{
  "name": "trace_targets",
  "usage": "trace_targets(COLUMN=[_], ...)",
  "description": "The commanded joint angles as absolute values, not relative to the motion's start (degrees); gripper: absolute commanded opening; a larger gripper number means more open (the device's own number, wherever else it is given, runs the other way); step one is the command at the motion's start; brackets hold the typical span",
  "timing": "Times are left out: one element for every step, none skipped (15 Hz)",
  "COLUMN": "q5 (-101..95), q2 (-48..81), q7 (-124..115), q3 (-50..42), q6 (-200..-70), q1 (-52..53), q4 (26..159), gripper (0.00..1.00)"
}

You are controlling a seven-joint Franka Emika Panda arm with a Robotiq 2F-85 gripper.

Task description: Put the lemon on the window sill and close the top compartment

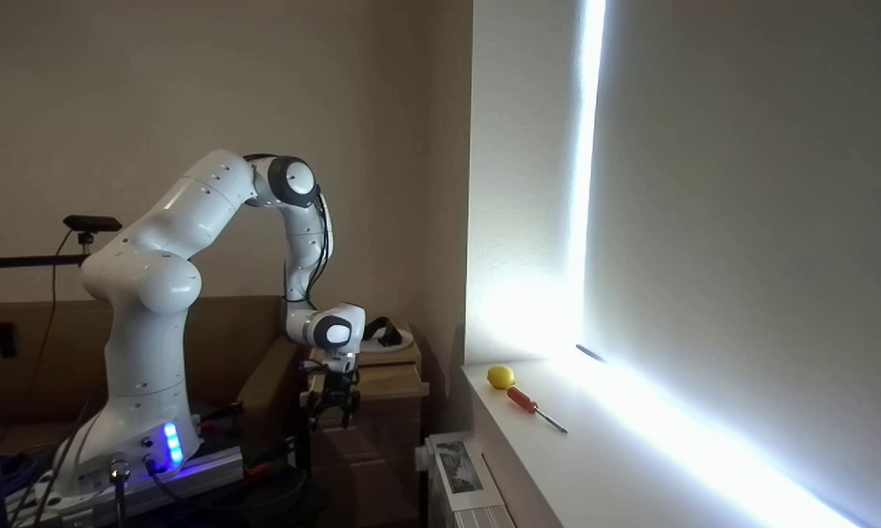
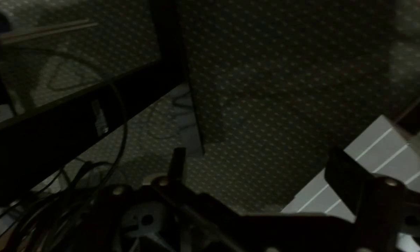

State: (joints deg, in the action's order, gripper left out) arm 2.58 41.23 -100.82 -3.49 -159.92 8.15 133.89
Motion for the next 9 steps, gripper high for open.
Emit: trace_targets(q5=[8.2, 9.4, 10.7, 11.6, 12.4, 12.9, 13.5, 14.0, 13.9], q2=[48.3, 49.0, 49.6, 49.2, 48.8, 47.7, 46.6, 45.3, 44.1], q7=[-98.8, -98.3, -97.5, -96.8, -95.8, -94.8, -94.4, -93.8, -92.7], q3=[-2.1, -1.8, -0.9, -0.6, 0.9, 2.5, 3.2, 4.3, 6.2], q6=[-175.0, -178.9, -182.4, -185.6, -187.7, -188.0, -188.2, -189.0, -188.8], q1=[8.1, 8.6, 8.2, 8.7, 7.7, 6.3, 6.1, 5.5, 3.8], q4=[130.4, 130.4, 130.5, 131.2, 131.6, 132.2, 132.8, 133.6, 134.0], gripper=[1.0, 1.0, 1.0, 1.0, 1.0, 1.0, 1.0, 1.0, 1.0])
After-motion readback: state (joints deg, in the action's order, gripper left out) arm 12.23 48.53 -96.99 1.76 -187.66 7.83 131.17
